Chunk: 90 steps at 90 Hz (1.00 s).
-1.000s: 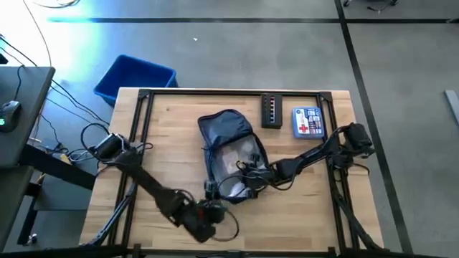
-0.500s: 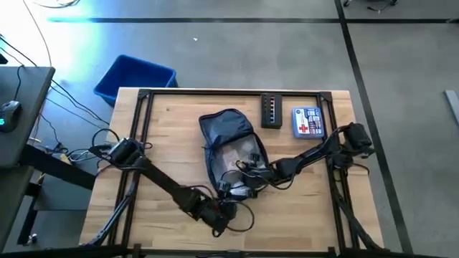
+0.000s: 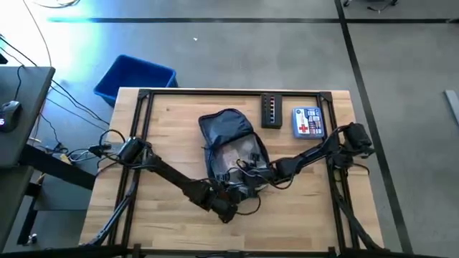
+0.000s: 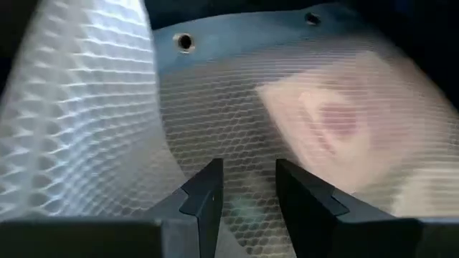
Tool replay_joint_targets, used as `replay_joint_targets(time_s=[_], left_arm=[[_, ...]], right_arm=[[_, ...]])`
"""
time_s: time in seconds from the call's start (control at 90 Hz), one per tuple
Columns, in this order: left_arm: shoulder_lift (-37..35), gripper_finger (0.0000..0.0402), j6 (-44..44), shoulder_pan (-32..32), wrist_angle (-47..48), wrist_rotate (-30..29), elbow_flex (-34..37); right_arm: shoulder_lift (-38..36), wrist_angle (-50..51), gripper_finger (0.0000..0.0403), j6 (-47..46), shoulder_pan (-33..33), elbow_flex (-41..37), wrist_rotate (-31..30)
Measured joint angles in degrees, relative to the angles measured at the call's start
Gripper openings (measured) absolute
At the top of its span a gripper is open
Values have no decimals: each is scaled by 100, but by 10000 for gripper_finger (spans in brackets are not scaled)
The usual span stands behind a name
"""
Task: Unpack backpack
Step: Put the white zip bag into the backpack
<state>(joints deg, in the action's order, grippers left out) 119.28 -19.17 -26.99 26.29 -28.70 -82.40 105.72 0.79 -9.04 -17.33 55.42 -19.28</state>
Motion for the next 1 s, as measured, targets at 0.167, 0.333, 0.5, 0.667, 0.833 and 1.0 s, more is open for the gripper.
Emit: replay_joint_targets(time_s=[0.167, 0.333, 0.5, 0.667, 0.833, 1.0], left_arm=[[3, 10, 613, -79, -416, 172, -79], [5, 2, 1185, -247, -425, 428, -379], [7, 1, 1752, -468, -504, 513, -614], [16, 0, 2253, -637, -618, 603, -724], [16, 0, 2309, -675, -583, 765, -796], [14, 0, 2312, -699, -172, 662, -826]], right_arm=[[121, -481, 112, 1, 237, -2, 435], [463, -942, 87, 0, 719, 17, 957], [645, -1403, 64, 29, 1016, 28, 1071], [651, -1718, 49, 31, 1065, 15, 585], [648, -1584, 47, -89, 1056, 22, 474], [680, -2138, 47, -149, 923, -1, 1053]])
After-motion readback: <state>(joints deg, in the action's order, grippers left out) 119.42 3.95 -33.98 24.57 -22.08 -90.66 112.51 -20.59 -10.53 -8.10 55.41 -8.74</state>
